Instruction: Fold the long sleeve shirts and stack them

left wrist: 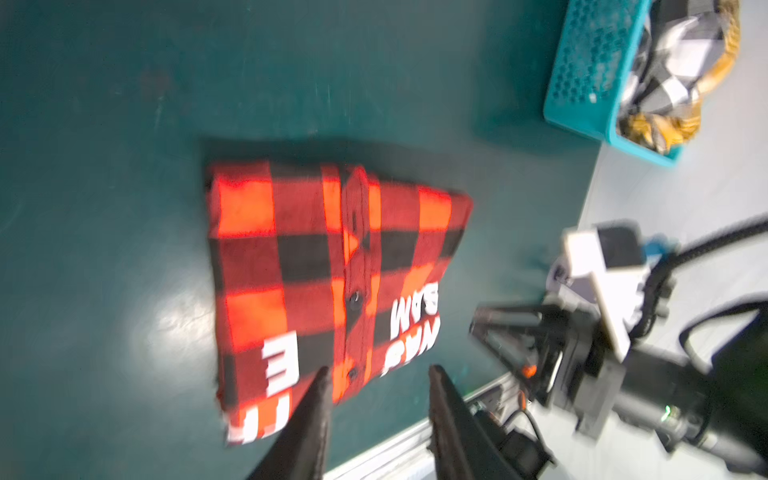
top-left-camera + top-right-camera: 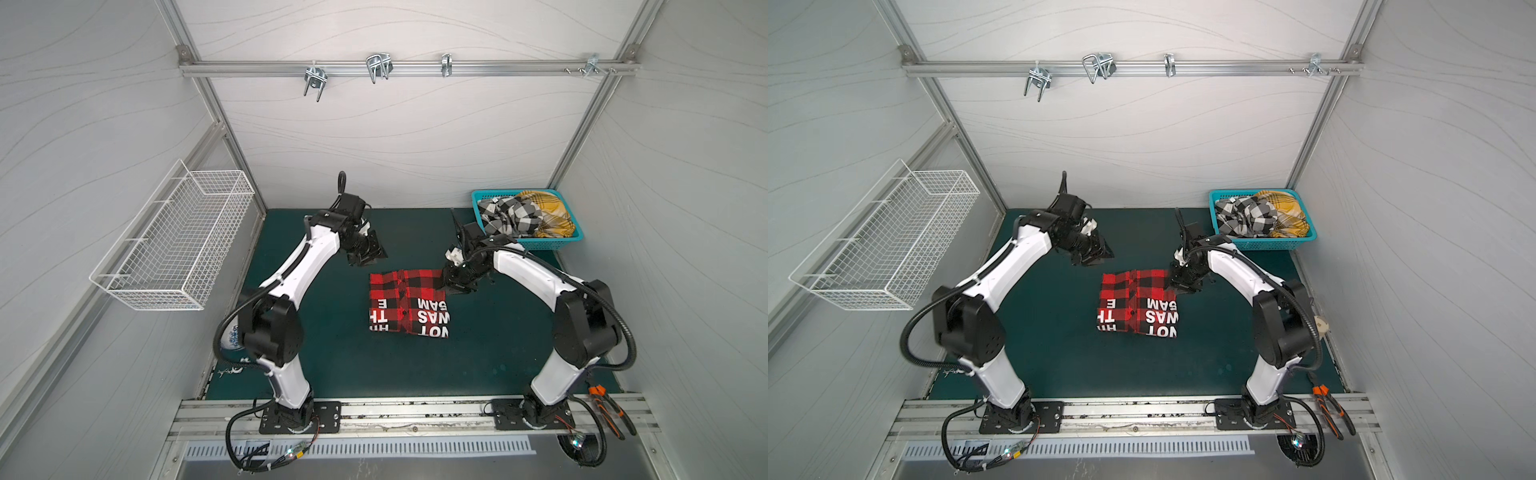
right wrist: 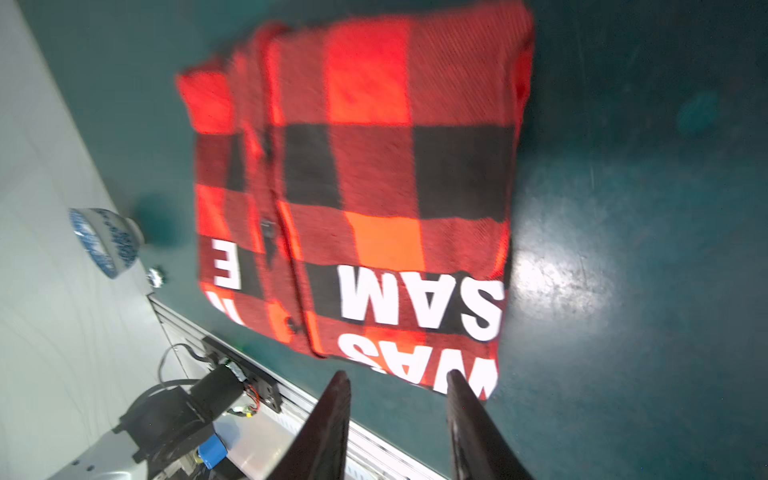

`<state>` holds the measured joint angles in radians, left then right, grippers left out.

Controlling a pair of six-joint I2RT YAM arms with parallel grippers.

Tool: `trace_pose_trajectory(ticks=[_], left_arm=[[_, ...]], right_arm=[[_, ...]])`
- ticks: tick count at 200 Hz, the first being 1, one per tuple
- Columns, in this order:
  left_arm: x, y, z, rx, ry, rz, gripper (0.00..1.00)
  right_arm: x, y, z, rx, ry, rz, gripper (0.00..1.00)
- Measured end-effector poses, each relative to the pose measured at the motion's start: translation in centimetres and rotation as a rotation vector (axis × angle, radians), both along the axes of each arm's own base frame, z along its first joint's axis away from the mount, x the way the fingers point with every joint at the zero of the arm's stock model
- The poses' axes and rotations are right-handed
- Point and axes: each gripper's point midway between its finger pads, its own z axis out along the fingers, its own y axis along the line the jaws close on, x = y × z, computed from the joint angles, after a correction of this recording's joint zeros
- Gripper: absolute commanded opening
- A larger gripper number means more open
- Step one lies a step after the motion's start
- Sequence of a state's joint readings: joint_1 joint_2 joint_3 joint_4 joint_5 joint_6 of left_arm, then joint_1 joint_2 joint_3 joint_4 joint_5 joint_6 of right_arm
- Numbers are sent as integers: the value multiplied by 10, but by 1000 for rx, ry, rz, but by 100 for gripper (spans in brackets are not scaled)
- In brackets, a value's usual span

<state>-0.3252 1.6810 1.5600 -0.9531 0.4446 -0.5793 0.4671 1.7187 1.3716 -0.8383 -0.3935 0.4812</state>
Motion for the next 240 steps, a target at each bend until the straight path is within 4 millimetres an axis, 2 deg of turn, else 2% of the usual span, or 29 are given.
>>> trace_pose_trajectory(ticks=[12,28,48,76,110,126,143,176,196,208,222,240], left_arm=[[-25,0,-15,-3,56,-18,30],[-56,1,-53,15,187,-34,29],[-79,2,-92,42,333,-41,28],[-77,-2,-112,38,399,-44,24],[-70,-3,-141,51,445,-34,21],[-68,-3,-158,62,473,-30,21],[-66,-3,-173,65,498,-22,22],[-62,-6,-171,43,500,0,31],[-52,-4,-158,58,467,9,33],[-36,-4,-142,56,415,18,30],[-9,-4,-121,33,332,39,27],[26,4,-100,0,251,85,24]], right_arm=[[9,6,8,20,-14,-8,36],[26,16,13,46,-28,-26,33],[47,29,3,70,-20,-50,31],[69,38,-32,79,26,-77,31],[94,27,-78,77,100,-141,29],[103,21,-91,74,117,-161,28],[110,16,-96,77,124,-175,28],[112,18,-88,73,112,-152,30],[109,16,-75,48,83,-129,33],[102,15,-56,38,54,-112,33],[89,20,-28,49,4,-83,33],[54,37,10,86,-54,-12,32]])
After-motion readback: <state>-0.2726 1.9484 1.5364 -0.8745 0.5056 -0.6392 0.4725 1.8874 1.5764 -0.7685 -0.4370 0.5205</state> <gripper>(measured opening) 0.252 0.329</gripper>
